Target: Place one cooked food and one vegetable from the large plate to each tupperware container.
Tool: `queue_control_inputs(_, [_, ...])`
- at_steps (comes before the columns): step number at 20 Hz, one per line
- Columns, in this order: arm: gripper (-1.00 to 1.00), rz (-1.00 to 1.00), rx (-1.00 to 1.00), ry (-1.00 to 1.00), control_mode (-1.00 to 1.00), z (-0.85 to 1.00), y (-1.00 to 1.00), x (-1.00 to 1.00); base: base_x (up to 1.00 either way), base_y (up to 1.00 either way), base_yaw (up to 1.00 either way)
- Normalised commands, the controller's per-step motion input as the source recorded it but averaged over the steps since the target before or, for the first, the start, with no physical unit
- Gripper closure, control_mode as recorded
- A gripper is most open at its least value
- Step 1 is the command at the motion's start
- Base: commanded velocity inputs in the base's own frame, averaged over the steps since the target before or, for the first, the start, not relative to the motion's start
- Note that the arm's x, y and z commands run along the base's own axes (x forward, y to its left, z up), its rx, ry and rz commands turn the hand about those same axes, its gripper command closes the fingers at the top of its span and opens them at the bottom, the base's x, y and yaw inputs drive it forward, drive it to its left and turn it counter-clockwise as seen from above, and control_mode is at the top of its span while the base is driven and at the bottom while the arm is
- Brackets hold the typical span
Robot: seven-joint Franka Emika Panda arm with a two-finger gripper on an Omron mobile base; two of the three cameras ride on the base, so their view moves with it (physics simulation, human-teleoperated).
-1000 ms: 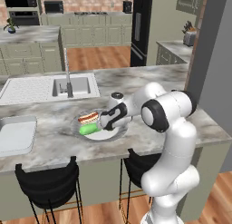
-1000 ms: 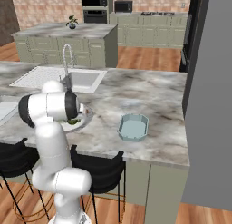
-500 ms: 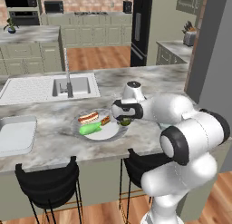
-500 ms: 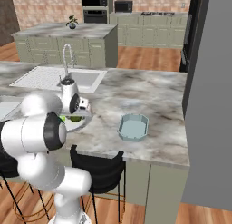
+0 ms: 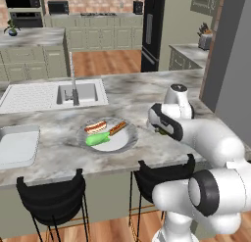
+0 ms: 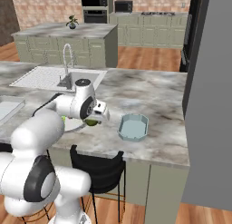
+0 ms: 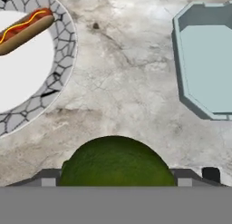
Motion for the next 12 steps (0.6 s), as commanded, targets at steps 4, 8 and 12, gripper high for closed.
queue_control_inputs(4, [1.0,-0.27,-0.03,-0.02,-1.0,0.15,-0.75,-0.01,0.0,0.0,0.0])
queue_control_inputs(8, [1.0,-0.18,0.0,0.1,-1.0,0.04,-0.56,0.56,0.0,0.0,0.0])
queue_control_inputs(12, [1.0,-0.11,0.0,0.24,-1.0,0.0,-0.69,0.79,0.0,0.0,0.0])
